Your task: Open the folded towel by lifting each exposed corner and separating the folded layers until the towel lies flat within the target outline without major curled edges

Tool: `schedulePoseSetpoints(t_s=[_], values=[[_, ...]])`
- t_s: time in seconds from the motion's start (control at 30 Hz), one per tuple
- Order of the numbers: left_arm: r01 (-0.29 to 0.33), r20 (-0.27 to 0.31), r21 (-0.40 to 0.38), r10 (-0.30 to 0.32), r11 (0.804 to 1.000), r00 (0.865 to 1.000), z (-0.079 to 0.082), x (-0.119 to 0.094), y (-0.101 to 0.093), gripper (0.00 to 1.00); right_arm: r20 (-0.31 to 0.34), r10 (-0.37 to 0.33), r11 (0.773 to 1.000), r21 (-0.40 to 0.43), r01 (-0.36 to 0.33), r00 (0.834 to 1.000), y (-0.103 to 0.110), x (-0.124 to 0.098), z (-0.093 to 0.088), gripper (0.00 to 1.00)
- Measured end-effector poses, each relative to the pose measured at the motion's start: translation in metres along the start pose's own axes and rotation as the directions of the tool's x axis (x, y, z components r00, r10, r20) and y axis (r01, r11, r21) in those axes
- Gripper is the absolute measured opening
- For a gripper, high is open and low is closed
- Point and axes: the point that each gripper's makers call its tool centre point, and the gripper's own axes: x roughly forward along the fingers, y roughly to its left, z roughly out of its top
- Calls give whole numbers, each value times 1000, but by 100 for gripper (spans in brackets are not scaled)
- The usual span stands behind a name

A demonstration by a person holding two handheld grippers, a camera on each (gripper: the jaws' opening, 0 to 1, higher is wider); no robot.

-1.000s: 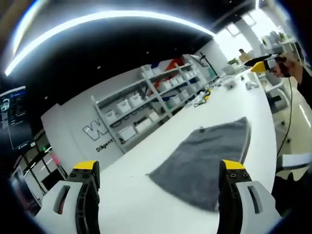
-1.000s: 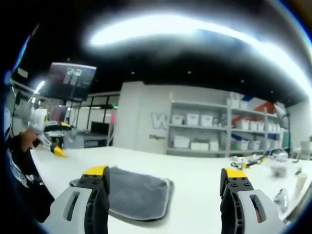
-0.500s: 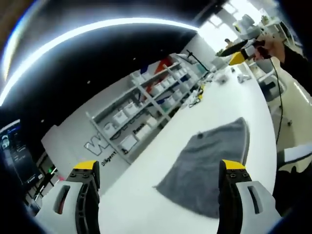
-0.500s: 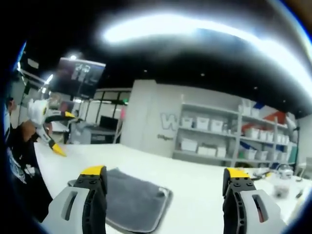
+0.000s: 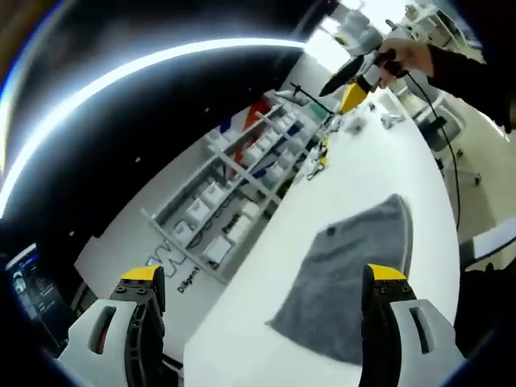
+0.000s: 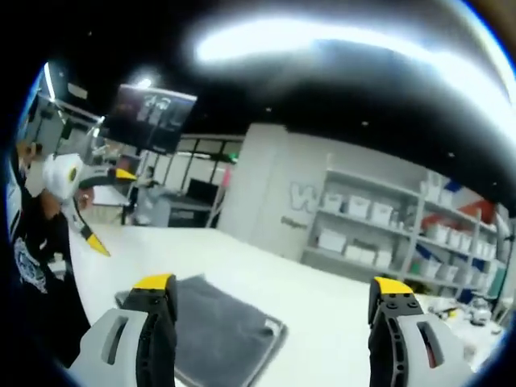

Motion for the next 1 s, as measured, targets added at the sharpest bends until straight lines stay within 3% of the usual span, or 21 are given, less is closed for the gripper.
schedulePoseSetpoints(t_s=[0.2, 0.43, 0.67, 0.83, 1.0], values=[[-4, 31, 25, 3, 1000, 1000, 14, 4, -2, 100, -16, 1, 1000, -18, -1, 1000, -2, 9, 4, 99], [13, -27, 74, -11, 997, 1000, 3, 12, -8, 100, -15, 26, 999, -34, -26, 1000, 4, 19, 12, 99], [20, -11, 97, -19, 995, 1000, 12, 15, -7, 100, 3, 48, 998, -44, -48, 999, 1, 35, 26, 99], [31, 2, 89, -31, 996, 1000, 14, 20, -10, 100, -32, 64, 997, -38, -65, 997, -4, 51, 19, 99], [76, 14, 102, -78, 992, 997, 15, 26, -27, 100, -74, 64, 997, -28, -66, 995, -15, 66, 2, 99]])
